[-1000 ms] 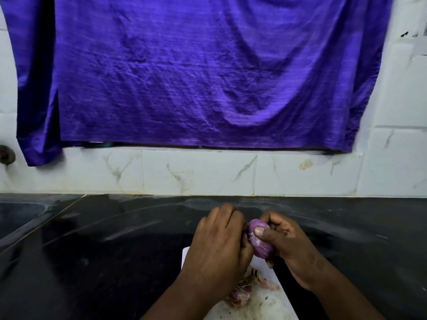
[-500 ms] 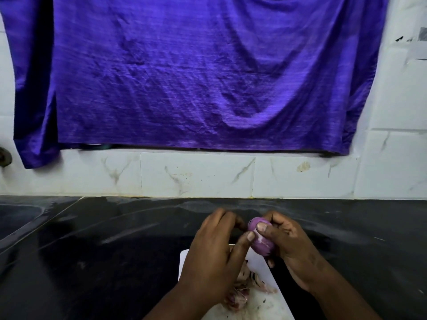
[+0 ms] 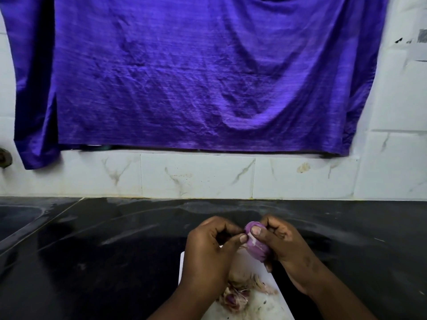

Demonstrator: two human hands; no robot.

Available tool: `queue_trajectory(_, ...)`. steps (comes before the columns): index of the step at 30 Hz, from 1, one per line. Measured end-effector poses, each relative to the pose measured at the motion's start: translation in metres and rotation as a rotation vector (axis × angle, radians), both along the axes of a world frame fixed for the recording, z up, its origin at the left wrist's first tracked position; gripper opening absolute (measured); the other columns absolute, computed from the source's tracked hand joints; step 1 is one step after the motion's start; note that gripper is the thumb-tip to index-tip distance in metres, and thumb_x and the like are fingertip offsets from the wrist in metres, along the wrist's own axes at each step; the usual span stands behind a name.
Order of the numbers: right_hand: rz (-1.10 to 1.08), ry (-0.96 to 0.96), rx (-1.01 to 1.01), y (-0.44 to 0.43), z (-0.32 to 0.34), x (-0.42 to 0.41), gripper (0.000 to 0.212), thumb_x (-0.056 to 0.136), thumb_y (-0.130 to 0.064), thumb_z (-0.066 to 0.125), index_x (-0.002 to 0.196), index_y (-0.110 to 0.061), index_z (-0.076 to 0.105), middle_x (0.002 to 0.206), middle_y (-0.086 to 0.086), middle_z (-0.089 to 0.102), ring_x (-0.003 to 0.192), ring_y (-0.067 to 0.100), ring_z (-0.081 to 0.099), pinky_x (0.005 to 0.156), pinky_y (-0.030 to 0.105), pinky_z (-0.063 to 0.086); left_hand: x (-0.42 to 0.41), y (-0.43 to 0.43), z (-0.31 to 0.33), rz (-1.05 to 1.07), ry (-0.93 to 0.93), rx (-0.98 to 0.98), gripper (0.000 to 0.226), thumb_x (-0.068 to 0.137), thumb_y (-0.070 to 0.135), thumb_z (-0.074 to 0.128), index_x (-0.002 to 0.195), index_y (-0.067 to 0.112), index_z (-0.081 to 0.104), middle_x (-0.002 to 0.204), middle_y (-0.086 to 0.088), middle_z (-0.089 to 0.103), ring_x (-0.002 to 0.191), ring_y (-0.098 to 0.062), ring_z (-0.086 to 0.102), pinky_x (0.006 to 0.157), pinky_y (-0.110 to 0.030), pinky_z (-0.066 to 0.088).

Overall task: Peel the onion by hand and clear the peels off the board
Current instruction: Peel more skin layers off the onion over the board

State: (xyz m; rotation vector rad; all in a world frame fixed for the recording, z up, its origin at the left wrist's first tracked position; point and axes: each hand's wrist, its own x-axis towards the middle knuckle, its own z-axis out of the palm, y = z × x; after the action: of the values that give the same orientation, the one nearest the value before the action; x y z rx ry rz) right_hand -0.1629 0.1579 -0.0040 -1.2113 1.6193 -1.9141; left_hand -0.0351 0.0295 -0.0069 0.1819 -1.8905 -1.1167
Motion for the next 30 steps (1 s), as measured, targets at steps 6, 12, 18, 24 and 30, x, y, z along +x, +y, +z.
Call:
queue_trajectory(6, 0.014, 0.009, 0.012, 0.000, -0.003, -0.001, 0.047, 0.076, -0.051, 0.084, 0.079, -0.009, 0.062, 0.070, 0.011, 0.061, 0.054, 0.020, 0.051, 0.042, 0.028, 0.040, 0.004, 0.003, 0.002, 0.072, 0.006, -0.169, 0.026, 0.088, 0.004, 0.078, 0.077, 0.025, 0.069, 0.081, 0.012, 0.065, 0.081, -0.013, 0.065, 0.065, -0.024, 0.052)
queue_trajectory(12, 0.064, 0.000, -0.005, 0.002, -0.006, -0.004, 0.045, 0.077, -0.050, 0.083, 0.082, -0.010, 0.062, 0.074, 0.012, 0.065, 0.051, 0.017, 0.050, 0.041, 0.023, 0.039, 0.004, 0.006, 0.004, 0.211, -0.034, -0.290, 0.027, 0.096, 0.004, 0.055, 0.085, 0.029, 0.055, 0.089, 0.018, 0.057, 0.091, -0.004, 0.056, 0.072, -0.018, 0.043)
queue_trajectory(18, 0.117, -0.083, -0.079, 0.005, 0.000, -0.005, 0.049, 0.065, -0.056, 0.089, 0.082, -0.015, 0.069, 0.070, 0.009, 0.065, 0.053, 0.016, 0.056, 0.041, 0.022, 0.042, 0.004, -0.019, 0.003, 0.259, -0.094, -0.187, 0.023, 0.097, 0.009, 0.068, 0.088, 0.028, 0.058, 0.090, 0.014, 0.060, 0.086, -0.007, 0.059, 0.069, -0.027, 0.049)
queue_trajectory(24, 0.110, -0.208, -0.167, 0.001, -0.003, -0.005, 0.056, 0.060, -0.052, 0.093, 0.091, -0.009, 0.073, 0.070, 0.012, 0.062, 0.053, 0.018, 0.058, 0.039, 0.027, 0.043, 0.003, -0.006, -0.002, 0.117, -0.124, -0.312, 0.015, 0.094, 0.023, 0.059, 0.088, 0.034, 0.067, 0.090, 0.020, 0.067, 0.089, -0.005, 0.064, 0.073, -0.027, 0.053)
queue_trajectory(30, 0.104, -0.197, -0.148, 0.000, -0.006, -0.008, 0.060, 0.069, -0.052, 0.089, 0.102, -0.004, 0.073, 0.080, 0.015, 0.067, 0.062, 0.020, 0.066, 0.045, 0.029, 0.047, 0.009, 0.002, 0.005, 0.061, -0.043, -0.261, 0.022, 0.094, 0.047, 0.059, 0.083, 0.031, 0.068, 0.084, 0.014, 0.066, 0.082, -0.011, 0.066, 0.068, -0.035, 0.055)
